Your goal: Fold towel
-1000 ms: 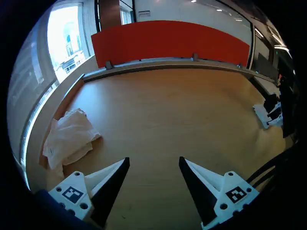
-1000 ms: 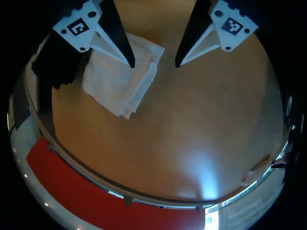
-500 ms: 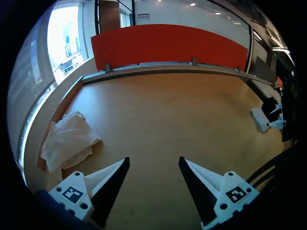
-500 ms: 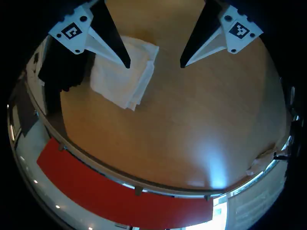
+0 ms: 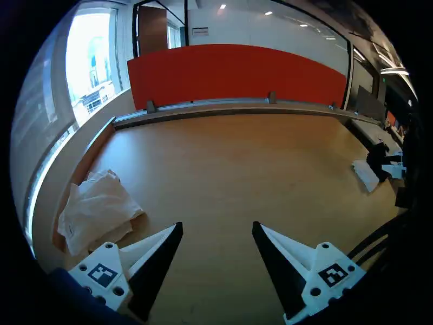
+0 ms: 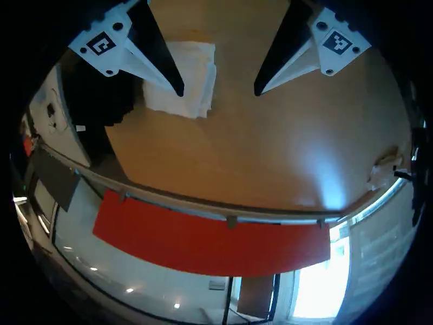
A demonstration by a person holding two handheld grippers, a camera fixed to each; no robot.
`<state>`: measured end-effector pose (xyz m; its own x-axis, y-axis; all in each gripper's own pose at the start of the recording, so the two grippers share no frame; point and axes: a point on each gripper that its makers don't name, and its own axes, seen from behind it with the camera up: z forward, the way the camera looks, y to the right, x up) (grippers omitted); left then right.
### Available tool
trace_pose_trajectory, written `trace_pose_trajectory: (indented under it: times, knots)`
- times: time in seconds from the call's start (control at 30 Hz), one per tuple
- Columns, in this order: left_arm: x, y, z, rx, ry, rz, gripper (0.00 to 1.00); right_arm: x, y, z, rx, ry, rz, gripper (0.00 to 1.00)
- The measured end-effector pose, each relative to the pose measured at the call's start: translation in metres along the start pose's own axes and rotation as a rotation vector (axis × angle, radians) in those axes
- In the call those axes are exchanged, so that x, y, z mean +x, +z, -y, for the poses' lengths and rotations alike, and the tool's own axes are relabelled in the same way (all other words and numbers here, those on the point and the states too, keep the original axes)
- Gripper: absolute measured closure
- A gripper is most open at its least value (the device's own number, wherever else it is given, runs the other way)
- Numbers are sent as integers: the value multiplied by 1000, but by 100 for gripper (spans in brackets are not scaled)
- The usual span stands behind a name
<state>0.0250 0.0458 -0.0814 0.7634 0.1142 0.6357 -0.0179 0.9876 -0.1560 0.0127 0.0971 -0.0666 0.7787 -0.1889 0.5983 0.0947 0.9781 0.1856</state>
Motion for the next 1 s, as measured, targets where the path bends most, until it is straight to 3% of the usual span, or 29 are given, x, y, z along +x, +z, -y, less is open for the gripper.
trace_pose_trajectory:
  times: [0.47,0.67,1.0]
  knots:
    - [38,-2,7,-5,-15,-128,5,59,-16,7,-56,119,-243,0]
    - [66,-5,16,13,-57,-234,5,81,-23,9,-81,122,-315,0]
    - [113,-15,31,54,-34,-404,4,134,-42,17,-118,111,-461,0]
